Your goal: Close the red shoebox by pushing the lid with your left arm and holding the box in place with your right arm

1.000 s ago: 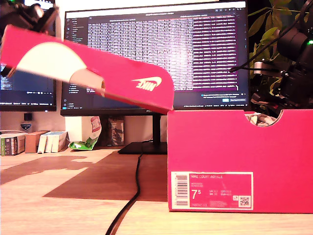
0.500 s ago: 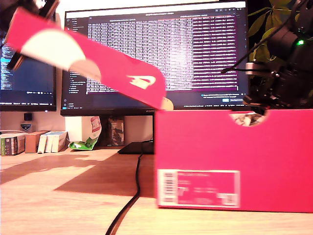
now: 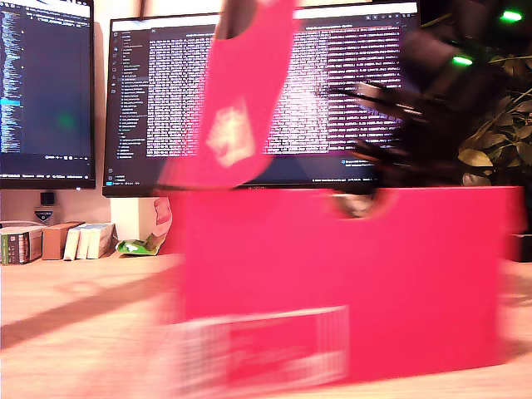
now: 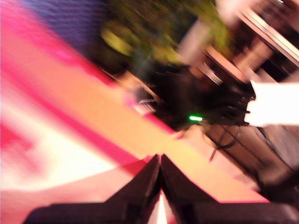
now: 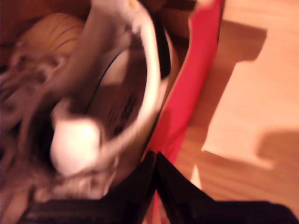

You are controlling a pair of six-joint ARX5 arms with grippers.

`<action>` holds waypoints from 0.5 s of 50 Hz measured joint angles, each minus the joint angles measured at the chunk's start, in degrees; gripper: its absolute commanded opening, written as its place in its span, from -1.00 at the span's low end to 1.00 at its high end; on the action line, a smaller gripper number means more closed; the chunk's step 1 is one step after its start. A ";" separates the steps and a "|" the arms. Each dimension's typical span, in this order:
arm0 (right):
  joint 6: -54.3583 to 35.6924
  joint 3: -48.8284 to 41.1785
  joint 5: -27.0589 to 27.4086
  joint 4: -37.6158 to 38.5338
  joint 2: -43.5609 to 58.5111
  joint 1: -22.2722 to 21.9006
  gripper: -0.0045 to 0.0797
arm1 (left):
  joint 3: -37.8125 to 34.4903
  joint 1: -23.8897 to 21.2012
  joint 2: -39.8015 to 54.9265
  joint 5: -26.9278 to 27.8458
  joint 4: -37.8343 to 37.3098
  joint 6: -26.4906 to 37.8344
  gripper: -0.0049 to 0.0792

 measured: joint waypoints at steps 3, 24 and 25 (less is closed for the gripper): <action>0.00 0.00 0.46 0.11 0.00 -0.02 -0.92 | -1.46 -0.24 2.47 -1.68 1.42 -0.11 -0.93; -1.79 0.00 2.84 0.09 0.00 -11.85 -0.92 | -1.66 0.11 2.27 -6.93 2.45 -0.26 -0.93; -1.79 0.00 2.27 -0.09 0.00 -12.39 -0.92 | -1.66 0.35 2.27 -6.95 2.40 -0.17 -0.93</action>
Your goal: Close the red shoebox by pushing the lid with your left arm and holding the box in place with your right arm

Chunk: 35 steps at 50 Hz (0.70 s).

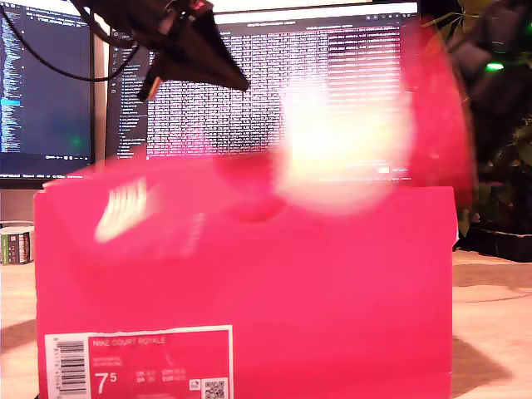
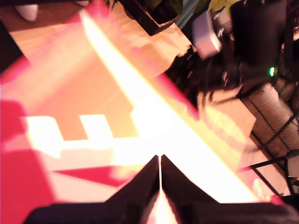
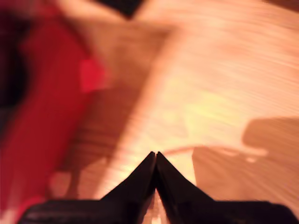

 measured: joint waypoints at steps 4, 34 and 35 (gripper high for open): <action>0.33 0.00 -2.47 -0.81 0.00 -1.22 -0.92 | 0.00 0.76 0.00 -0.11 -0.07 0.11 -0.93; 7.58 0.02 -35.43 -3.19 -2.60 1.31 -0.92 | 0.00 1.44 -0.02 -0.13 -0.42 1.55 -0.93; 8.87 0.02 -36.28 -3.21 -2.60 1.29 -0.92 | 0.00 1.44 -0.02 -0.13 -0.42 1.55 -0.93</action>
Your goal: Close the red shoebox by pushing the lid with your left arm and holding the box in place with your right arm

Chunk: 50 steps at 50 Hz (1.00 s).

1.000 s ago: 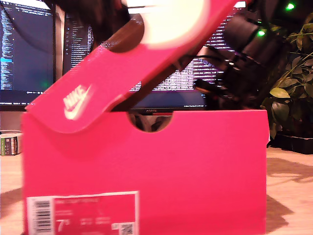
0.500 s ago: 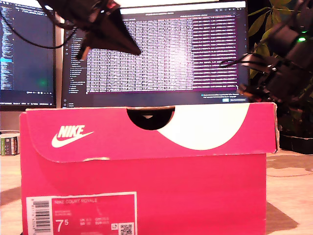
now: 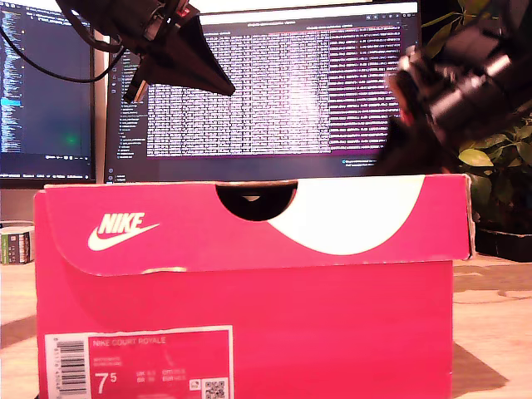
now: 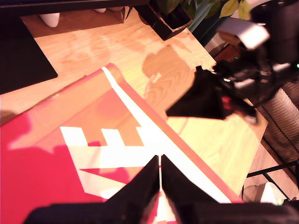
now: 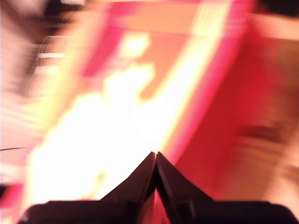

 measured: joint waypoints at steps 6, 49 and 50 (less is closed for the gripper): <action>0.46 0.00 -2.51 -0.39 0.00 0.09 -0.92 | 0.00 0.00 0.00 0.00 -0.17 0.02 -0.93; -8.87 1.09 17.51 -1.11 -1.97 9.05 -0.92 | 0.00 0.00 -0.28 -5.51 -1.03 4.66 -0.93; -8.87 1.09 18.29 -0.52 -2.03 8.74 -0.92 | 0.00 0.00 -0.39 -6.69 -1.01 4.66 -0.93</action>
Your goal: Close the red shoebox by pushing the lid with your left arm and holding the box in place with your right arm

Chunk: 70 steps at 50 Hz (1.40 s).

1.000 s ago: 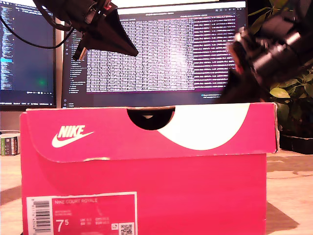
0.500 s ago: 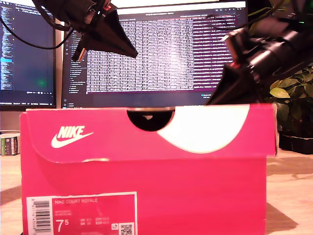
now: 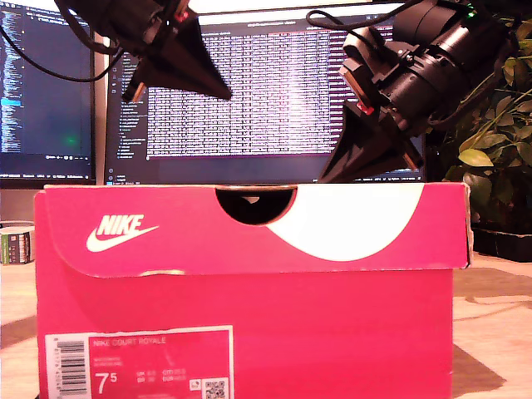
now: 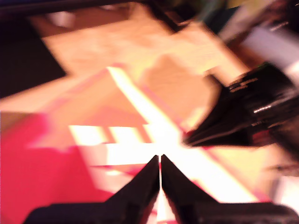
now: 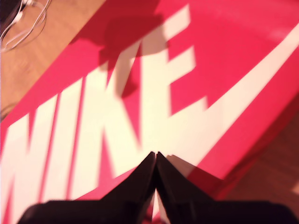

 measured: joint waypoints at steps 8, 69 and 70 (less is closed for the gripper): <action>0.00 -0.09 7.74 4.26 -3.61 -2.89 -0.92 | 0.00 0.61 -1.40 -8.50 0.04 1.81 -0.93; -0.17 -12.85 23.56 19.32 -16.85 -21.99 -0.92 | -22.64 19.56 -17.73 -19.52 12.46 8.92 -0.93; 0.07 -13.81 23.65 19.76 -17.38 -22.01 -0.92 | -23.34 19.76 -18.25 -19.52 12.83 8.92 -0.93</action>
